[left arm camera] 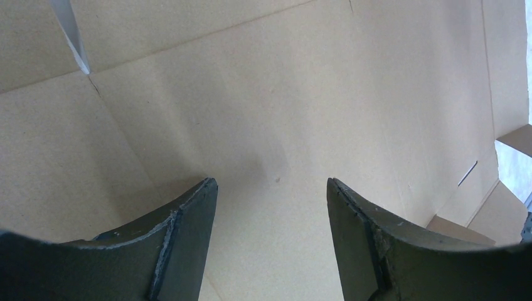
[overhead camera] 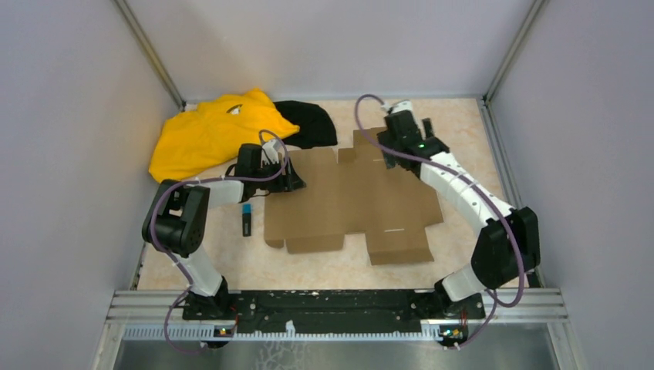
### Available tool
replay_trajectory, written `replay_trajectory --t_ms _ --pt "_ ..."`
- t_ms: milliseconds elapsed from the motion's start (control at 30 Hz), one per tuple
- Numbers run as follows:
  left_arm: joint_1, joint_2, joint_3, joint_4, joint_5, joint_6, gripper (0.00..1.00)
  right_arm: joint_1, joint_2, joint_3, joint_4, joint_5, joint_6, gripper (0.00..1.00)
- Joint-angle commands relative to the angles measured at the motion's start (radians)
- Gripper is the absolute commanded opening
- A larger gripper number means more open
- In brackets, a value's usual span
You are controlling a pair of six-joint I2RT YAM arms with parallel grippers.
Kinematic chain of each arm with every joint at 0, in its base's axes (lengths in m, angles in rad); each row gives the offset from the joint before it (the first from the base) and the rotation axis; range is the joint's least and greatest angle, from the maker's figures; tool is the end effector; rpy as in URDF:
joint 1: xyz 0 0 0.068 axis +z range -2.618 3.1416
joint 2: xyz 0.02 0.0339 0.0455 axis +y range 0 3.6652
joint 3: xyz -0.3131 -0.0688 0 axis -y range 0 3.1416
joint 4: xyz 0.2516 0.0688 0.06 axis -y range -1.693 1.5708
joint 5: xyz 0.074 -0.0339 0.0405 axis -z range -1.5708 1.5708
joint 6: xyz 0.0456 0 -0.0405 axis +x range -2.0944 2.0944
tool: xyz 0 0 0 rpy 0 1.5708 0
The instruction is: Fold the paper box
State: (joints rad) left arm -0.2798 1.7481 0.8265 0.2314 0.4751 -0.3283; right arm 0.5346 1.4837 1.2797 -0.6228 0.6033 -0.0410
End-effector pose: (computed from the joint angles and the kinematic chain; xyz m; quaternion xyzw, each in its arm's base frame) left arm 0.3436 -0.1204 0.1846 0.0789 0.8814 -0.3271 0.3315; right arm 0.2944 0.1443 0.3511 -0.1489 0.8836 -0.1836 0.4042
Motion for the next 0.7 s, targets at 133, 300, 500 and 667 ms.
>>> replay_trajectory --t_ms 133,300,500,667 --pt "-0.01 -0.005 -0.027 -0.011 0.033 0.003 0.72 -0.367 -0.091 -0.15 0.208 -0.458 0.34 0.99" --pt "-0.01 -0.038 -0.035 0.006 0.045 0.001 0.8 -0.519 -0.069 -0.245 0.33 -0.688 0.422 0.94" --pt "-0.011 -0.063 -0.044 0.014 0.047 -0.001 0.99 -0.602 -0.026 -0.348 0.446 -0.793 0.37 0.81" --pt "-0.013 -0.042 -0.045 0.049 0.092 -0.023 0.99 -0.604 0.047 -0.35 0.45 -0.751 0.327 0.8"
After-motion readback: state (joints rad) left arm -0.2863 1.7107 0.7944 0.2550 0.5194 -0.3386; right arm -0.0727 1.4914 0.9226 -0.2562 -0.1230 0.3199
